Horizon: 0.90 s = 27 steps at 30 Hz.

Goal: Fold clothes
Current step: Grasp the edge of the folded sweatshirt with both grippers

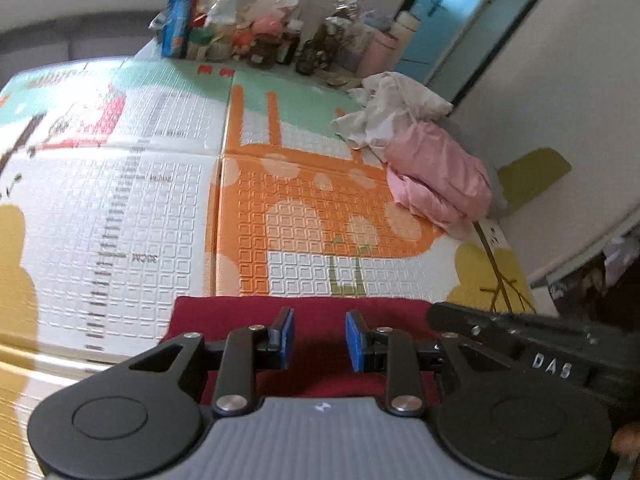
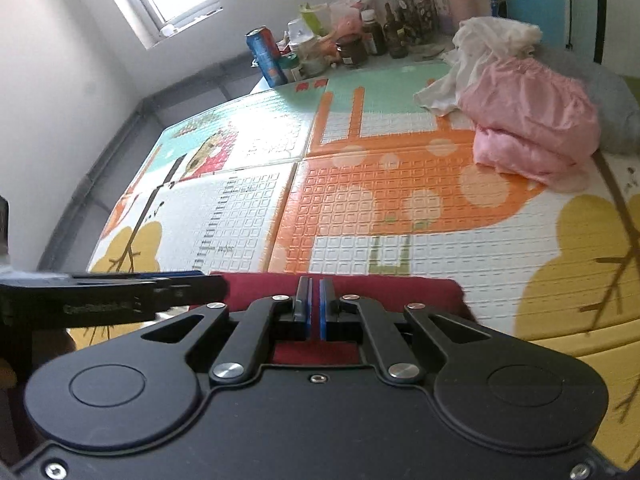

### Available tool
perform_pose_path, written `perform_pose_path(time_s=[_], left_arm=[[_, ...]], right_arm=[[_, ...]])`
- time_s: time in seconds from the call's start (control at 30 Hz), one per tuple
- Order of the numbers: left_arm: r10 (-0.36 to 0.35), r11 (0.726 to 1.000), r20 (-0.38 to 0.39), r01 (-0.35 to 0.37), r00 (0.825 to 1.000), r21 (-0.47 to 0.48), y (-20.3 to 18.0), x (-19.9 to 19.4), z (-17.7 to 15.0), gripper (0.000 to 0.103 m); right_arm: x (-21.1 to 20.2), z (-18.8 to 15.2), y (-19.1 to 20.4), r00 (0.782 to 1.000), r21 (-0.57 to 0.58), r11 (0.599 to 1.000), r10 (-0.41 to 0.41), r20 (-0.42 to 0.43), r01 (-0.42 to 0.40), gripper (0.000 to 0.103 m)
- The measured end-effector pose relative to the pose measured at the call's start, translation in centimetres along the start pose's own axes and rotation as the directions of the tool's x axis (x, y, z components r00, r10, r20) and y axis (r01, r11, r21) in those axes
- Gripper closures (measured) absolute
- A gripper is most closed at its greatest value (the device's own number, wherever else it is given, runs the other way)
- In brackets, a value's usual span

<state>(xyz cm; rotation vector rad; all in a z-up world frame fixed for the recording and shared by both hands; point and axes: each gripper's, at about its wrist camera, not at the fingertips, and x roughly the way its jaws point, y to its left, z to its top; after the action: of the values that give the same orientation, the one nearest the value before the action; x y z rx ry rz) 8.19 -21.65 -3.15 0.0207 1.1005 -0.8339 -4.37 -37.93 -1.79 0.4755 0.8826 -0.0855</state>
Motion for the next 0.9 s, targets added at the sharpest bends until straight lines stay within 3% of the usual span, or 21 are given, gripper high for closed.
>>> perform_pose_path(time_s=[0.27, 0.37, 0.5, 0.63, 0.77, 0.9], left_arm=[[-0.008, 0.991, -0.032, 0.004, 0.999, -0.137, 2.0, 4.2, -0.5, 0.074], [0.002, 0.989, -0.046, -0.008, 0.999, -0.148, 2.4, 4.9, -0.8, 0.075], [0.034, 0.989, -0.093, -0.047, 0.995, -0.14, 2.6, 5.8, -1.2, 0.081], [0.049, 0.98, -0.152, -0.076, 0.987, -0.183, 4.0, 7.0, -2.0, 0.099], [-0.008, 0.968, -0.154, -0.03, 0.988, -0.248, 6.0, 7.1, -2.6, 0.099], [0.014, 0.978, -0.145, -0.044, 0.989, -0.203, 5.9, 6.7, -3.1, 0.099]], right_arm=[[5.1, -0.3, -2.2, 0.997, 0.18, 0.982, 0.067, -0.029, -0.061, 0.1], [6.6, -0.6, -2.8, 0.996, 0.215, 0.975, 0.074, -0.046, -0.062, 0.1], [8.1, -1.2, -3.2, 0.995, 0.227, 0.973, 0.059, -0.086, -0.038, 0.102], [9.5, -2.0, -3.5, 0.987, 0.2, 0.98, 0.021, -0.157, 0.011, 0.103], [10.1, -2.9, -3.9, 0.984, 0.187, 0.982, 0.011, -0.18, 0.023, 0.103], [9.9, -3.1, -4.0, 0.984, 0.164, 0.986, 0.013, -0.18, 0.016, 0.103]])
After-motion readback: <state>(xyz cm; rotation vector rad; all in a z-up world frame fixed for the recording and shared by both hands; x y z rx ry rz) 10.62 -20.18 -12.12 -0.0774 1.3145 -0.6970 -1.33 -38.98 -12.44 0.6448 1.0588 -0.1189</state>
